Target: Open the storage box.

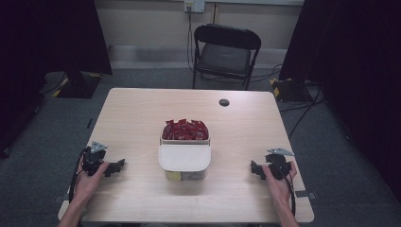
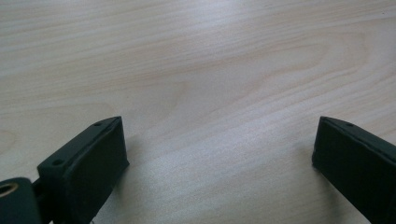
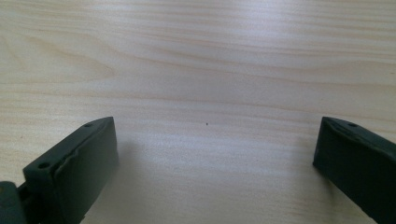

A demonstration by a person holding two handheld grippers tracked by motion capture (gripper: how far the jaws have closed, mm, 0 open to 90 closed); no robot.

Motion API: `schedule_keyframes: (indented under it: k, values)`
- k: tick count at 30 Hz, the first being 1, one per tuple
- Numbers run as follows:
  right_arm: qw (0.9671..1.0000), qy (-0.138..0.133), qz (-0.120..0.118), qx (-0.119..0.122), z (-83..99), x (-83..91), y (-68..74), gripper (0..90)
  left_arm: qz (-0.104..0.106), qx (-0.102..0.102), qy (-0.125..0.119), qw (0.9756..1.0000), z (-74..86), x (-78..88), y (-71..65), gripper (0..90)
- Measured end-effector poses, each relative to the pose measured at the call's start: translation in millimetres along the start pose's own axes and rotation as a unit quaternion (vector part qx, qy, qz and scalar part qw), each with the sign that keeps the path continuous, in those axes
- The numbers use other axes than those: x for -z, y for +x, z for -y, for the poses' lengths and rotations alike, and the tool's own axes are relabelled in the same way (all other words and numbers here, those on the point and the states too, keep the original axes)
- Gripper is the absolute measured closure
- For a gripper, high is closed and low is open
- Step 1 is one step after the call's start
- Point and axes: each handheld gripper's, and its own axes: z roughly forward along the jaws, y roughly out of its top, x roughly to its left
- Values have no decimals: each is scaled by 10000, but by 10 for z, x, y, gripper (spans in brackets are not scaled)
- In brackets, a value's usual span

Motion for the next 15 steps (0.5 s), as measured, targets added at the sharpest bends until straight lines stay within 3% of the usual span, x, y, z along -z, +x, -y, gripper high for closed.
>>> schedule_keyframes:
  k: [4, 7, 9, 11, 13, 15]
  values:
    - [9999, 25, -73, 65, -10, 14, -5, 27, 0, -1, 1, 10000, 0, 0, 0, 26]
    - [9998, 23, -187, 100, -37, 60, 33, 196, -1, 0, -1, 10000, 0, 0, 0, 26]
    - [9992, 23, -396, 108, -46, 102, 72, 113, -1, -1, 1, 10000, 0, 0, 0, 25]
    - [9988, -25, -452, 167, -59, 136, 107, 175, 1, 5, -5, 10000, 0, -1, 0, 25]
    - [9987, -62, -446, 247, -79, 151, 135, 128, 5, 1, -3, 10000, -1, -1, 1, 25]
    - [9981, -94, -553, 256, -94, 161, 161, 147, 5, 0, -3, 10000, -1, -1, 1, 25]
